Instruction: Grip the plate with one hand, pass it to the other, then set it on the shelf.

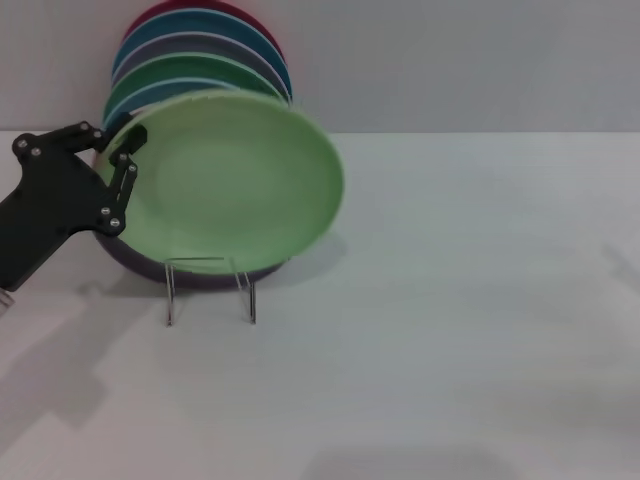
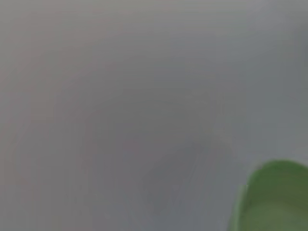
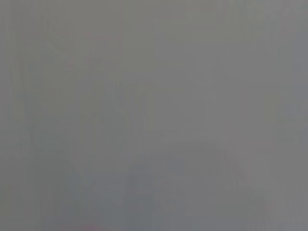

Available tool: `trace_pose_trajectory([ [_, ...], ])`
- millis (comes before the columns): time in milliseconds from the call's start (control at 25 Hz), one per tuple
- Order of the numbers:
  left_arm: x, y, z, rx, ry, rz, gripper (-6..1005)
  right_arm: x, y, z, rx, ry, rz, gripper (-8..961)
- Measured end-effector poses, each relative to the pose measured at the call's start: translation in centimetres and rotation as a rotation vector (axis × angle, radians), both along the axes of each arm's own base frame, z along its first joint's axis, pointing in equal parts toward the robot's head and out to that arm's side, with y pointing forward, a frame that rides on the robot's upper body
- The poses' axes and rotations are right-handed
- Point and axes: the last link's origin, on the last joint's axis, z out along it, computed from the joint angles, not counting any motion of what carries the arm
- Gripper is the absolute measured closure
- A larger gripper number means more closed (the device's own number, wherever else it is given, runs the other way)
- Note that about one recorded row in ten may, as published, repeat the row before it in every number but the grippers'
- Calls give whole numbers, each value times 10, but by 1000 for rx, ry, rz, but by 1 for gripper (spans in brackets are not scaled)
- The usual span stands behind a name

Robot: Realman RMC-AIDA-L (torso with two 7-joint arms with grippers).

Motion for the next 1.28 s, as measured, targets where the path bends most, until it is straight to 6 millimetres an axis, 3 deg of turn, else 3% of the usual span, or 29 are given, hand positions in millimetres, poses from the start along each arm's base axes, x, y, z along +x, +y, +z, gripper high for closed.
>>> trace_pose_trajectory([
  [120, -2, -2, -1, 2, -16, 13, 893, 0, 1, 0, 1, 0, 2, 138],
  [400, -1, -6, 2, 15, -47, -3, 719, -1, 1, 1, 4, 2, 3, 139],
  [640, -1, -20, 34, 184, -240, -36, 541, 0, 0, 1, 12, 2, 1, 139],
  [880, -38, -26, 61, 411, -462, 172, 351, 10, -8, -3, 175, -49, 5, 139],
  [1000, -60, -25, 58, 433, -496, 324, 264, 22, -14, -10, 332, -82, -34, 138],
  [1160, -79, -26, 48, 416, -505, 458, 264, 40, -17, -29, 543, -178, -157, 138],
  [1280, -90, -31, 39, 394, -509, 538, 264, 46, -16, -35, 558, -178, -211, 138],
])
